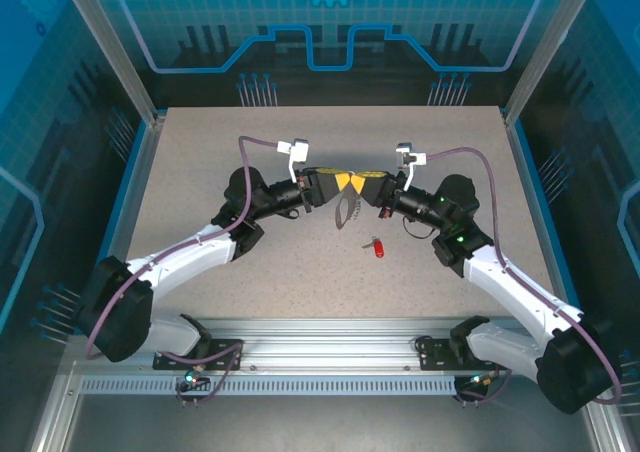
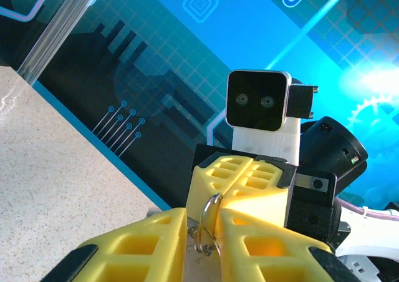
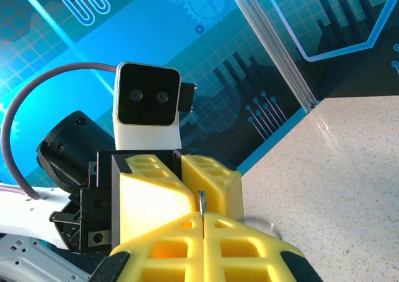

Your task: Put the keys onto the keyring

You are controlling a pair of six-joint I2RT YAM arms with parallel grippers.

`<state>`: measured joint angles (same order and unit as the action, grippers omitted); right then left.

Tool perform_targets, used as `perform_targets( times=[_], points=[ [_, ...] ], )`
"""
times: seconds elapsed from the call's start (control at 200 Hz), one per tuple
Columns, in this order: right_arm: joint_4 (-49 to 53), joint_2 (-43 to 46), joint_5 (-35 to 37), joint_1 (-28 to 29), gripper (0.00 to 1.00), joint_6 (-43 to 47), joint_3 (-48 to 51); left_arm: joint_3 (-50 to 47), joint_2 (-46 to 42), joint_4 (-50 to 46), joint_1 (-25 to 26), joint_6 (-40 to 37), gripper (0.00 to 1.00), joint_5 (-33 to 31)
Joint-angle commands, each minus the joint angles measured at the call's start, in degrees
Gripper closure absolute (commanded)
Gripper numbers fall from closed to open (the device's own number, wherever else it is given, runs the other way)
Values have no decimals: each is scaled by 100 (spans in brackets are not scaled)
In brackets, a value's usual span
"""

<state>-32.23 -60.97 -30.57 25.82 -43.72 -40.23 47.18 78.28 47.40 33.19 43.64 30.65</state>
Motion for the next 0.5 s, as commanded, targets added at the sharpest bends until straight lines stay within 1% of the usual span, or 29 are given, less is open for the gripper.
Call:
perform_targets(
  times=[0.0, 0.1, 0.265, 0.495],
  points=[
    [-214, 85, -35, -34, 100, 30, -19, 8, -25, 389, 47, 30, 79, 118],
    [-214, 74, -22, -42, 100, 27, -21, 1, 20, 493, 56, 88, 79, 229],
    [-233, 76, 57, -60, 100, -4, -19, -92, 17, 572, 82, 110, 75, 257],
    [-284, 107, 103, -117, 100, -83, 15, -238, 27, 712, 82, 167, 77, 217]
  ],
)
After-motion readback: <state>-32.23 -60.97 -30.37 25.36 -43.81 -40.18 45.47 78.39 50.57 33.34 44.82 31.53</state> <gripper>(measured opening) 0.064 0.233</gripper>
